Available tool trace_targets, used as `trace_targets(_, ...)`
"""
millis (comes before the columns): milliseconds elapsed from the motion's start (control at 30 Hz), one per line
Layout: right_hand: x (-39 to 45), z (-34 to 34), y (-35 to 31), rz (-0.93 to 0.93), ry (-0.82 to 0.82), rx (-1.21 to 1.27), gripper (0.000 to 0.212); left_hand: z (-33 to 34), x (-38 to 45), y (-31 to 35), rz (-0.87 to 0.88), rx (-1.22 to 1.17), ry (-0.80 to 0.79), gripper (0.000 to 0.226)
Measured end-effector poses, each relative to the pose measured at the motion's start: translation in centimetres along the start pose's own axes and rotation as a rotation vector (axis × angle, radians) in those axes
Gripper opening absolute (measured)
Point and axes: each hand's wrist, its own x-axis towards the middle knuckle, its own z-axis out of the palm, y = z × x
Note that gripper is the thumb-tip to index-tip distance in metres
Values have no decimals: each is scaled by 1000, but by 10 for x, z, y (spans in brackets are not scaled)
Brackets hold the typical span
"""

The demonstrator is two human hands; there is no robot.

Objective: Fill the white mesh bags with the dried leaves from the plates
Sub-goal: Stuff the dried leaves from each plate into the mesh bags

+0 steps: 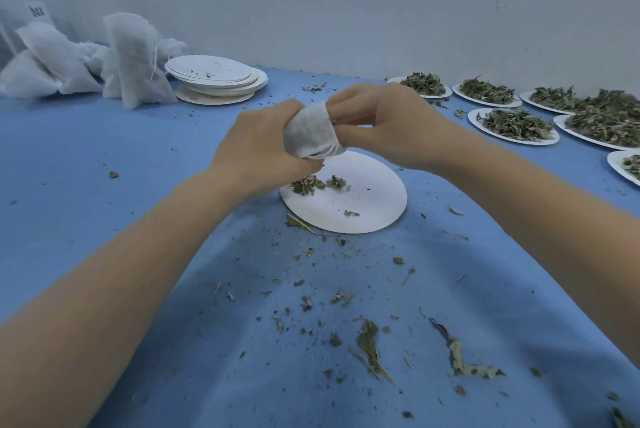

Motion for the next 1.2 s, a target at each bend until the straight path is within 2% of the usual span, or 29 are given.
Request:
trace_targets(67,3,5,2,-26,70,-120,14,3,0,4,48,61,19,30)
trace_targets(200,10,18,-3,-8,160,-163,7,5,-1,10,87,80,27,28)
trace_targets(267,11,23,-5,15,112,-115,8,3,-1,10,84,54,35,33)
trace_targets(333,10,21,-5,22,-15,-49,16,2,-1,9,83,34,34,32)
trace_targets(433,7,12,-4,28,-125,48,26,-1,0,10,83,7,5,45)
trace_targets(600,3,5,-2,16,-98,81,39,-1,0,11,128,42,-16,45)
trace_targets(733,1,-4,-2,53,-72,159,46,-6,0,6,99,60,-34,49)
trace_targets(933,3,1,-7,23,-11,108,24,-8,1,3,99,29,-4,49)
trace_targets(1033,8,9,-9,19,20,66,22,-6,1,3,129,8,10,50)
trace_targets(1200,15,15,-12,-16,-134,9,21,-3,2,1,122,21,8,54)
